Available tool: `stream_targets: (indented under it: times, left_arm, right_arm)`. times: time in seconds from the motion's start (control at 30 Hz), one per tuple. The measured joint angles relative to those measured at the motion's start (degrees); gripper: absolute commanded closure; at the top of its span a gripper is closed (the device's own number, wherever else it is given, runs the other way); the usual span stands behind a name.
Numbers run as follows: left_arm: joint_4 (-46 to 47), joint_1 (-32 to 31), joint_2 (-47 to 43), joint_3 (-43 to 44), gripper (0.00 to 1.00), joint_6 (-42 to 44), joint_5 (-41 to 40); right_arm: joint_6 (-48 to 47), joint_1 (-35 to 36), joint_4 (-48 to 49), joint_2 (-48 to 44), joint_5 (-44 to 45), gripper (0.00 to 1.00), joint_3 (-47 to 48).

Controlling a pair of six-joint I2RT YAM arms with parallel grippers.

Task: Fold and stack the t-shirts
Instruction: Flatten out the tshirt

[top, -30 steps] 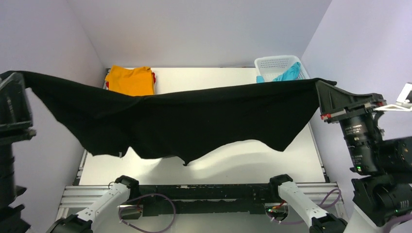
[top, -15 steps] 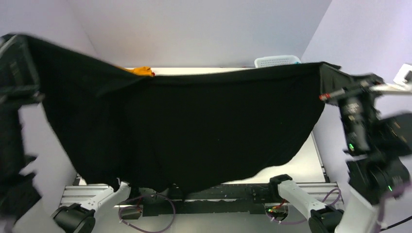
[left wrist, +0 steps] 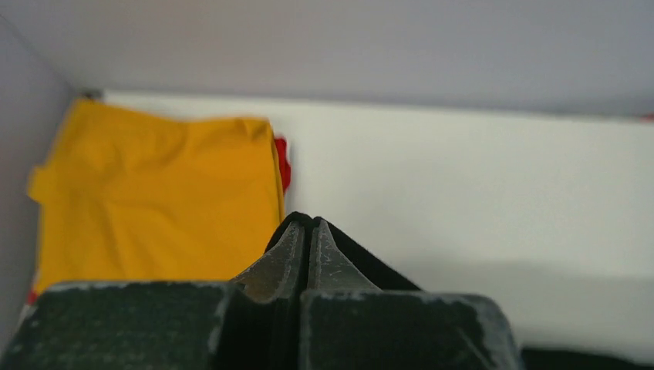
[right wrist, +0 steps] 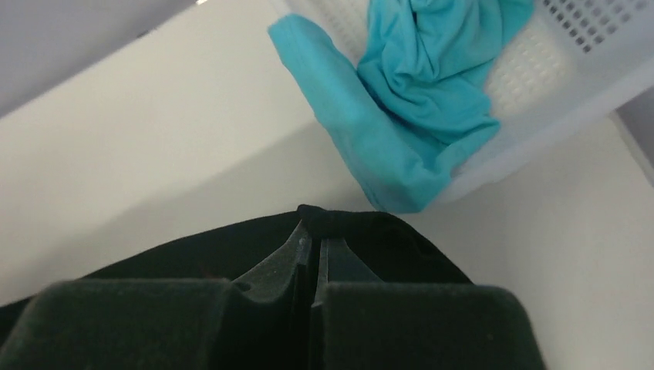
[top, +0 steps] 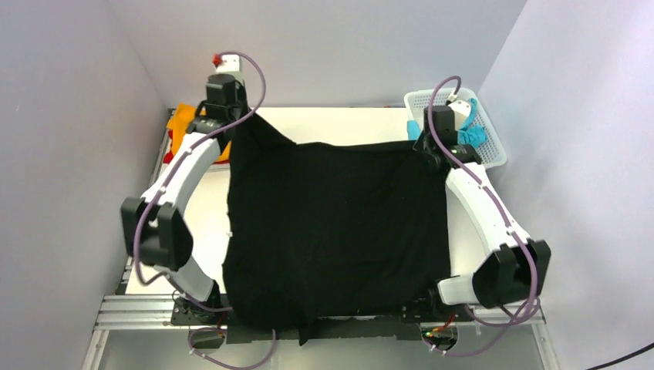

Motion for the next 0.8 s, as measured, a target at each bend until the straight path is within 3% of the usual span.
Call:
stream_targets:
  times: [0.17,0.43,0.8]
  left_arm:
    - [0.7,0.7,11.2,-1.7,1.0,-0.2,2.0]
    - [2.9,1.3,25.7,10.1,1.0,-0.3,3.4]
    - [4.2,2.9,30.6,14.0,1.0,-3.0,4.4]
  right_arm:
    - [-0.5,-1.7,8.8,9.9,-3.8,1.0,-3.0]
    - [-3.2,-2.2,20.5,26.6,-7.0,1.0,-3.1]
    - [-5.6,-2.3,25.8,29.7,-5.2,1.0,0.9]
